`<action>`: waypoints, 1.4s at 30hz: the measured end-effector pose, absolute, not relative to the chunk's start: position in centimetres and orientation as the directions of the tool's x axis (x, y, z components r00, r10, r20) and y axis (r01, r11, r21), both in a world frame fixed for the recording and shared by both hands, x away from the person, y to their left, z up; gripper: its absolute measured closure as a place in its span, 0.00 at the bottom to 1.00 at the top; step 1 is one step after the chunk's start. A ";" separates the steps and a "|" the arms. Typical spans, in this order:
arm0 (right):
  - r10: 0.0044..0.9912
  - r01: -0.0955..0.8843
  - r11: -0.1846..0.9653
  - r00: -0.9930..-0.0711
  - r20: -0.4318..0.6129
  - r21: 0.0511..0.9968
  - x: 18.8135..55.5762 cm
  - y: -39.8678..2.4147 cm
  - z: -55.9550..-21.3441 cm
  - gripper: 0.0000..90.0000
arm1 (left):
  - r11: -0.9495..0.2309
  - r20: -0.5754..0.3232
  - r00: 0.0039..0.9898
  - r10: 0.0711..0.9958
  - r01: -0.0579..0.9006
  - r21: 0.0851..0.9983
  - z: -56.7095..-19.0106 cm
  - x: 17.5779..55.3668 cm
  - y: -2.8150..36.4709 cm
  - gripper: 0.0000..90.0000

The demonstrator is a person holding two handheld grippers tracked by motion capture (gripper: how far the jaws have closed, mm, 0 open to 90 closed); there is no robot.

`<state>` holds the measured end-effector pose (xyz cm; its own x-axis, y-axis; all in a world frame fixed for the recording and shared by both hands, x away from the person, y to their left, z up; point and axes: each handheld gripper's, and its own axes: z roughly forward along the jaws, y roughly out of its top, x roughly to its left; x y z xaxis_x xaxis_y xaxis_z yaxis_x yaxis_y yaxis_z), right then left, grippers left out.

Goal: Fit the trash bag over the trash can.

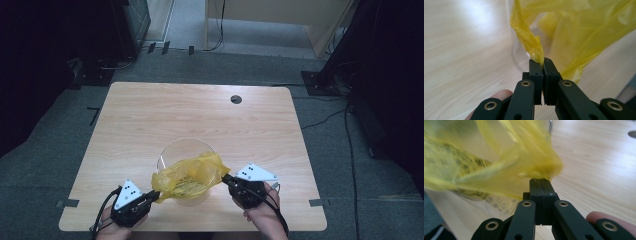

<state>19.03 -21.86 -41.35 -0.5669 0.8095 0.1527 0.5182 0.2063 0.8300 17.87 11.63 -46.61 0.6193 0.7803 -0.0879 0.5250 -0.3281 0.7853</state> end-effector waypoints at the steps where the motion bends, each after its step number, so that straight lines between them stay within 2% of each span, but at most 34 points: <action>1: 0.810 0.518 0.206 -0.567 0.153 0.830 19.0 -21.9 -41.4 1.00 | -0.328 -0.088 0.619 0.780 0.525 0.785 -46.6 17.9 11.6 0.97; 4: 0.797 0.497 0.219 -0.587 0.139 0.840 18.7 -21.9 -40.6 1.00 | -0.324 -0.088 0.596 0.798 0.548 0.771 -47.5 18.4 12.0 0.96; 7: 0.804 0.521 0.246 -0.581 0.128 0.817 19.0 -21.9 -41.5 1.00 | -0.329 -0.054 0.581 0.812 0.532 0.780 -47.0 18.4 12.1 0.95; 9: 0.815 0.544 0.263 -0.568 0.119 0.797 19.5 -22.0 -42.6 1.00 | -0.295 -0.079 0.577 0.813 0.524 0.799 -46.4 18.3 12.4 0.94; 10: 0.821 0.581 0.251 -0.551 0.148 0.774 20.2 -22.2 -44.0 1.00 | -0.258 -0.114 0.575 0.810 0.525 0.811 -46.1 18.3 12.8 0.94; 14: 0.822 0.621 0.246 -0.541 0.180 0.744 21.0 -22.4 -45.8 1.00 | -0.255 -0.127 0.573 0.810 0.538 0.803 -46.7 18.7 12.9 0.93; 21: 0.824 0.622 0.248 -0.538 0.176 0.743 21.2 -22.5 -46.1 0.98 | -0.243 -0.123 0.542 0.831 0.552 0.798 -47.5 19.3 12.9 0.92; 22: 0.811 0.593 0.253 -0.561 0.167 0.764 20.9 -22.8 -45.7 0.84 | -0.223 -0.117 0.528 0.841 0.535 0.815 -47.1 19.2 13.3 0.88; 23: 0.811 0.593 0.253 -0.561 0.167 0.764 20.9 -22.8 -45.7 0.84 | -0.223 -0.117 0.528 0.841 0.535 0.815 -47.1 19.2 13.3 0.82; 24: 0.767 0.537 0.262 -0.620 0.165 0.801 20.5 -23.1 -45.1 0.66 | -0.188 -0.151 0.541 0.828 0.520 0.833 -46.7 19.1 13.7 0.75; 25: 0.767 0.537 0.262 -0.620 0.165 0.801 20.5 -23.1 -45.1 0.66 | -0.188 -0.151 0.541 0.828 0.520 0.833 -46.7 19.1 13.7 0.70; 26: 0.755 0.507 0.270 -0.639 0.147 0.819 20.2 -23.2 -44.8 0.56 | -0.177 -0.156 0.541 0.826 0.512 0.841 -46.4 19.0 13.8 0.70; 27: 0.752 0.479 0.281 -0.648 0.120 0.831 20.0 -23.2 -44.4 0.49 | -0.167 -0.157 0.542 0.825 0.501 0.849 -46.0 18.9 13.8 0.65; 28: 0.746 0.431 0.312 -0.663 0.063 0.847 19.5 -23.2 -43.6 0.41 | -0.168 -0.153 0.546 0.823 0.494 0.853 -45.5 18.8 13.7 0.55; 30: 0.746 0.402 0.307 -0.664 0.044 0.862 19.1 -23.4 -42.9 0.38 | -0.163 -0.160 0.552 0.818 0.489 0.857 -45.2 18.7 13.7 0.46; 37: 0.735 0.313 0.248 -0.678 0.033 0.917 18.1 -23.7 -41.1 0.39 | -0.120 -0.205 0.553 0.807 0.495 0.861 -44.3 18.7 14.3 0.36; 38: 0.726 0.266 0.251 -0.688 0.001 0.931 17.6 -23.2 -40.7 0.42 | -0.122 -0.204 0.556 0.806 0.493 0.861 -44.1 18.7 14.4 0.35; 40: 0.725 0.249 0.253 -0.689 -0.013 0.935 17.5 -23.0 -40.7 0.45 | -0.118 -0.208 0.560 0.802 0.489 0.864 -43.9 18.6 14.6 0.35; 41: 0.726 0.234 0.249 -0.688 -0.021 0.940 17.4 -22.7 -40.6 0.50 | -0.119 -0.208 0.567 0.797 0.486 0.866 -43.6 18.6 14.7 0.35; 42: 0.732 0.224 0.250 -0.680 -0.032 0.942 17.4 -22.5 -40.6 0.59 | -0.118 -0.209 0.571 0.794 0.483 0.868 -43.5 18.6 14.8 0.35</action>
